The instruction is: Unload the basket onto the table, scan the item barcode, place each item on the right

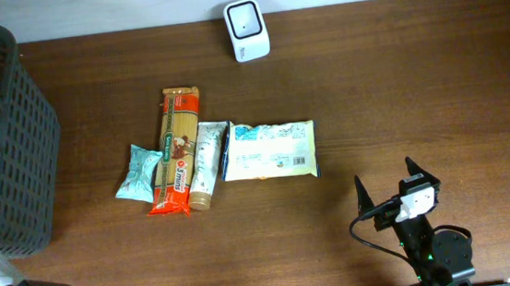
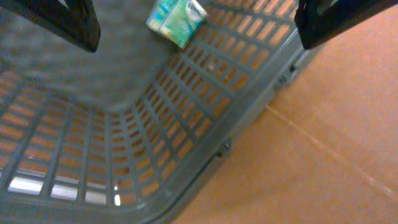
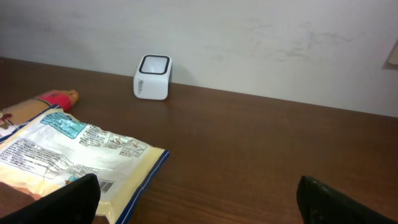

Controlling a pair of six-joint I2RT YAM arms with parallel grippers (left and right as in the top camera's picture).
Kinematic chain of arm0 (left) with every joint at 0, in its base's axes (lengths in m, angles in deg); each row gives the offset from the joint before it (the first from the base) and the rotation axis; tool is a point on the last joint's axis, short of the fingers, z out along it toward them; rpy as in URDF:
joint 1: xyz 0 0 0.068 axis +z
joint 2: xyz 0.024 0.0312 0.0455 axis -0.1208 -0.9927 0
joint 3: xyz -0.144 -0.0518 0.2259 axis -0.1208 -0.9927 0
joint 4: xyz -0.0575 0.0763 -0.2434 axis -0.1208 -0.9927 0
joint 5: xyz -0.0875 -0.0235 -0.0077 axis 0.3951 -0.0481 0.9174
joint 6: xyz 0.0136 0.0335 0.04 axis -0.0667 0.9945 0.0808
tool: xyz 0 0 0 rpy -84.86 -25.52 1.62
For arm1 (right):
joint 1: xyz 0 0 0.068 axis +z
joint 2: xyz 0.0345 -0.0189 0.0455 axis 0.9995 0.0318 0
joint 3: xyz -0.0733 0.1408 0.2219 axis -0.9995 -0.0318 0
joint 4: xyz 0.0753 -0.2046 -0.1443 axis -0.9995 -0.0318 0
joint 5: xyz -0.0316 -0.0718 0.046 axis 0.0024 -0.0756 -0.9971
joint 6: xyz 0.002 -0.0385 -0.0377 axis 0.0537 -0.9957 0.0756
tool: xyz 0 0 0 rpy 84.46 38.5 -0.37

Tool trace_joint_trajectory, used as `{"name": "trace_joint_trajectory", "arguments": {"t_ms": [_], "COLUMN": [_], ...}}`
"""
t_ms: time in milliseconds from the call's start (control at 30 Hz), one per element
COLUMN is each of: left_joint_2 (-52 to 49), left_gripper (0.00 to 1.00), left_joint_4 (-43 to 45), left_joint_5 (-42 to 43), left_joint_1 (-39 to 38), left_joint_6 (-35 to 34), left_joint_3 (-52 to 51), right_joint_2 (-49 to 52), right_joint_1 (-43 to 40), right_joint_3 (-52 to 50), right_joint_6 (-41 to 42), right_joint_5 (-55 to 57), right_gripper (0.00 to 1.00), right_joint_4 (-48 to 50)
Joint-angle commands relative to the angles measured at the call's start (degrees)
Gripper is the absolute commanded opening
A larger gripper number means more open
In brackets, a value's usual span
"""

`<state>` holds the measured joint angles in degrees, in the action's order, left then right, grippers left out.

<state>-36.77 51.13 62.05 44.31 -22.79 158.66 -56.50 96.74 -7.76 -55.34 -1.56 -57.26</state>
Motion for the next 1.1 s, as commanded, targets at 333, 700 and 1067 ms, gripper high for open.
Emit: {"name": "trace_joint_trajectory", "arguments": {"t_ms": [333,700,1067], "left_joint_2": [-15.3,-26.7,-2.3], "left_gripper": [0.62,0.15,0.00], "left_joint_4": [3.2,5.9,9.0], "left_joint_5": [4.7,4.7,13.6], "left_joint_1": [8.0,10.4,3.3], "left_joint_6": [21.0,21.8,7.5], "left_joint_3": [-11.4,-11.4,-11.3], "right_joint_2": [-0.3,-0.3,-0.3], "right_joint_1": [-0.3,-0.3,-0.3], "right_joint_3": [-0.5,-0.5,-0.5], "right_joint_6": [-0.2,-0.2,-0.2], "right_joint_5": [-0.3,-0.3,-0.3], "right_gripper": [0.99,0.99,0.99], "right_joint_4": [0.1,0.1,0.1]}}
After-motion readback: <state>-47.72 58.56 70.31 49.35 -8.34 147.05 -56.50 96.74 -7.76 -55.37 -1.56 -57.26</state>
